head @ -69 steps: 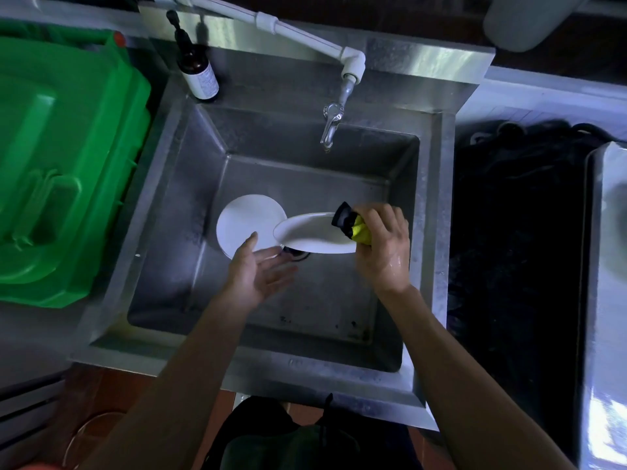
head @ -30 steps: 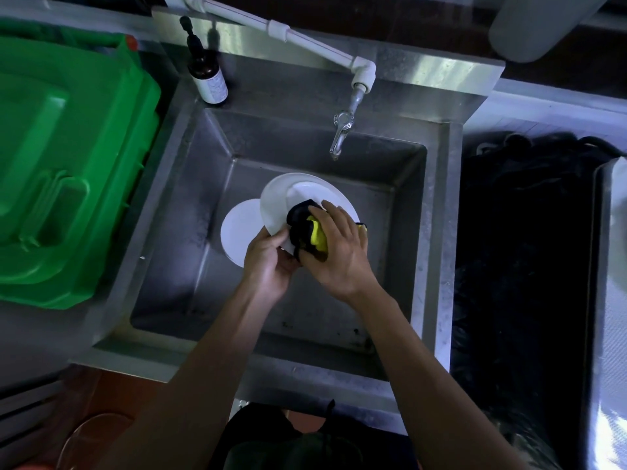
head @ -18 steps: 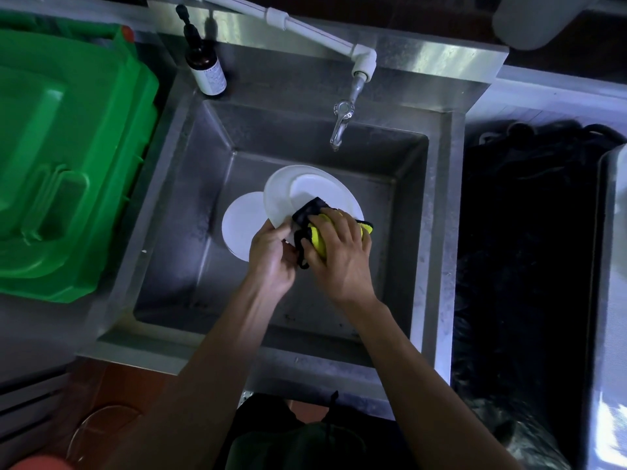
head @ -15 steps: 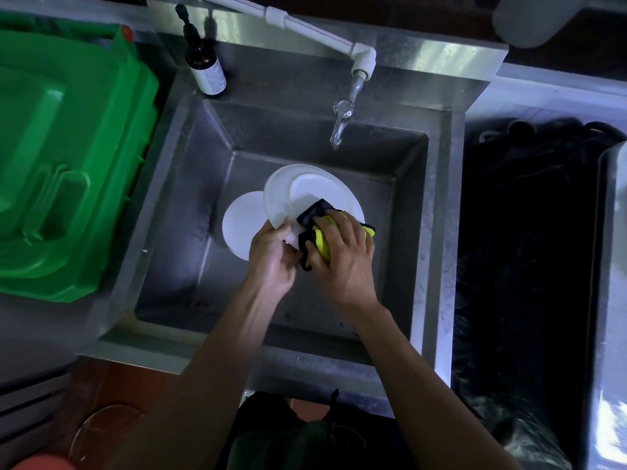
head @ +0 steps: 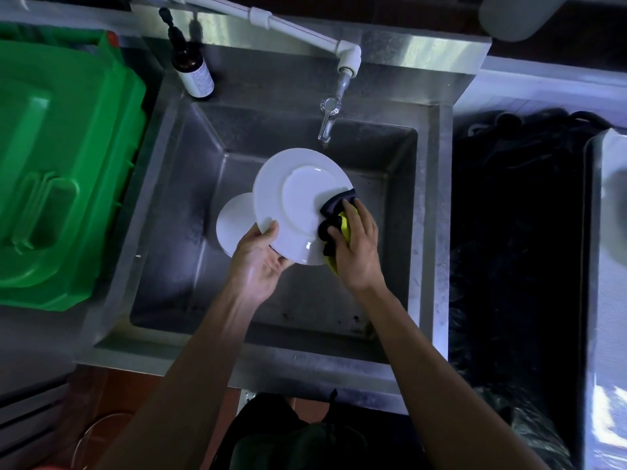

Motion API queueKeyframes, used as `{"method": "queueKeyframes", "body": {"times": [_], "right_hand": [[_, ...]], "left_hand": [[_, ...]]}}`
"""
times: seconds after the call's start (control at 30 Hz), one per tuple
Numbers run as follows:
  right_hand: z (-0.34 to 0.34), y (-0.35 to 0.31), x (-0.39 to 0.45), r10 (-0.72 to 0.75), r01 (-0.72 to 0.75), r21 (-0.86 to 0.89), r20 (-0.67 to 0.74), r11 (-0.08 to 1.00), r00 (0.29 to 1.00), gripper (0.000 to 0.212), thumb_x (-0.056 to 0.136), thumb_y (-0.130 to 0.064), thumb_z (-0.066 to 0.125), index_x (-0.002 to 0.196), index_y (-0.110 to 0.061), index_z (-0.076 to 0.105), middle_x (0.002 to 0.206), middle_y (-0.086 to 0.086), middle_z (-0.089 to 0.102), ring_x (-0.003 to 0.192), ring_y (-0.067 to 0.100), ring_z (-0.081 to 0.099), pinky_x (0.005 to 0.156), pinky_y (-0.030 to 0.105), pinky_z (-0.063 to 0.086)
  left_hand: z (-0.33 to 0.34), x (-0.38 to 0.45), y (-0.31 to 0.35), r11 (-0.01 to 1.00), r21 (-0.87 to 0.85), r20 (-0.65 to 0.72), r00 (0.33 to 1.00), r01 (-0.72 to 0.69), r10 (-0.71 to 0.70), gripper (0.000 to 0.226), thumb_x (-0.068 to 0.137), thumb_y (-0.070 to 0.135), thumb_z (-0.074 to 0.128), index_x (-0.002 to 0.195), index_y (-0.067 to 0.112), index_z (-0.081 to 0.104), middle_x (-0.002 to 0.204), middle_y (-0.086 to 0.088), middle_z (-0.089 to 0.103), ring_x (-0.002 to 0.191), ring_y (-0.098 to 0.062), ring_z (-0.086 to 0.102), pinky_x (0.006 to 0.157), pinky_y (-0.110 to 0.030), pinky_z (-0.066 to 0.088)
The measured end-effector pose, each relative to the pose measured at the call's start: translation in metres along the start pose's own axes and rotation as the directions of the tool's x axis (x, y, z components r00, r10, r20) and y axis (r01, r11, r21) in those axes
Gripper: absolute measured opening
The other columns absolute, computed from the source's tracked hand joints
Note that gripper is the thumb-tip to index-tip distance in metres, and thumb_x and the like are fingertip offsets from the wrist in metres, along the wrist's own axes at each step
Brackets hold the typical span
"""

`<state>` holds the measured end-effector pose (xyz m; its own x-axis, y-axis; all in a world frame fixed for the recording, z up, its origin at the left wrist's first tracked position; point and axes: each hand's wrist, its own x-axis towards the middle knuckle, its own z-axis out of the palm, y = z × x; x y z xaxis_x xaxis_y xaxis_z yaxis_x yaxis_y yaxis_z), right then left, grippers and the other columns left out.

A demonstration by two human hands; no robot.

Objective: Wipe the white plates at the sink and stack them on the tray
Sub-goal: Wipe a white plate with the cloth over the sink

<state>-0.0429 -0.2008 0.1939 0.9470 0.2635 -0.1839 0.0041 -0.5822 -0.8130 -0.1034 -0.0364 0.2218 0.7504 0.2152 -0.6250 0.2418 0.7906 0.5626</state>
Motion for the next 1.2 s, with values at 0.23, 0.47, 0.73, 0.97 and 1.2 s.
{"method": "queueKeyframes", "body": {"times": [0.23,0.47,0.73,0.97,1.2], "right_hand": [[-0.019,-0.002,0.022,0.082,-0.081,0.065,-0.012,0.995,0.997,0.054,0.103,-0.017,0.052,0.154,-0.017,0.037,0.161,-0.001,0.029,0.149,0.019,0.021,0.125,0.049,0.02],[-0.034,-0.004,0.04,0.016,-0.016,-0.003,0.014,1.0,1.0,0.052,0.101,-0.014,0.054,0.151,-0.019,0.041,0.157,-0.002,0.036,0.146,0.02,0.025,0.121,0.051,0.023],[-0.025,-0.025,0.038,-0.246,0.257,-0.187,0.079,0.948,0.966,0.051,0.096,-0.018,0.058,0.146,-0.022,0.049,0.153,-0.002,0.043,0.143,0.025,0.032,0.115,0.052,0.023],[-0.002,-0.039,0.009,-0.42,0.458,-0.224,0.197,0.86,0.886,0.05,0.092,-0.017,0.058,0.142,-0.019,0.054,0.156,0.001,0.041,0.149,0.031,0.026,0.117,0.06,0.014],[0.009,-0.041,-0.013,-0.477,0.514,-0.116,0.243,0.85,0.844,0.048,0.092,-0.017,0.056,0.14,-0.017,0.057,0.156,0.002,0.042,0.15,0.028,0.023,0.119,0.057,0.012]], "left_hand": [[-0.009,-0.006,0.001,0.997,0.083,0.078,0.997,0.008,-0.014,0.035,0.099,0.012,0.053,0.133,0.014,0.062,0.135,-0.01,0.066,0.123,-0.032,0.064,0.09,-0.05,0.059],[-0.02,-0.008,0.001,0.98,0.199,0.152,0.987,0.024,-0.055,0.032,0.094,0.012,0.057,0.12,0.018,0.073,0.127,-0.01,0.07,0.115,-0.032,0.068,0.095,-0.051,0.055],[-0.019,-0.012,-0.009,0.916,0.398,0.111,0.989,0.044,-0.096,0.043,0.081,0.015,0.067,0.123,0.008,0.068,0.119,-0.017,0.071,0.105,-0.034,0.069,0.079,-0.044,0.062],[-0.021,-0.012,-0.016,0.917,0.398,0.098,0.992,0.032,-0.078,0.032,0.08,0.012,0.069,0.111,0.008,0.073,0.109,-0.021,0.069,0.101,-0.034,0.067,0.085,-0.046,0.055],[-0.027,-0.012,-0.015,0.926,0.377,0.085,0.995,0.01,-0.046,0.031,0.071,-0.003,0.06,0.093,0.01,0.077,0.093,-0.016,0.071,0.086,-0.03,0.071,0.068,-0.038,0.058]]}}
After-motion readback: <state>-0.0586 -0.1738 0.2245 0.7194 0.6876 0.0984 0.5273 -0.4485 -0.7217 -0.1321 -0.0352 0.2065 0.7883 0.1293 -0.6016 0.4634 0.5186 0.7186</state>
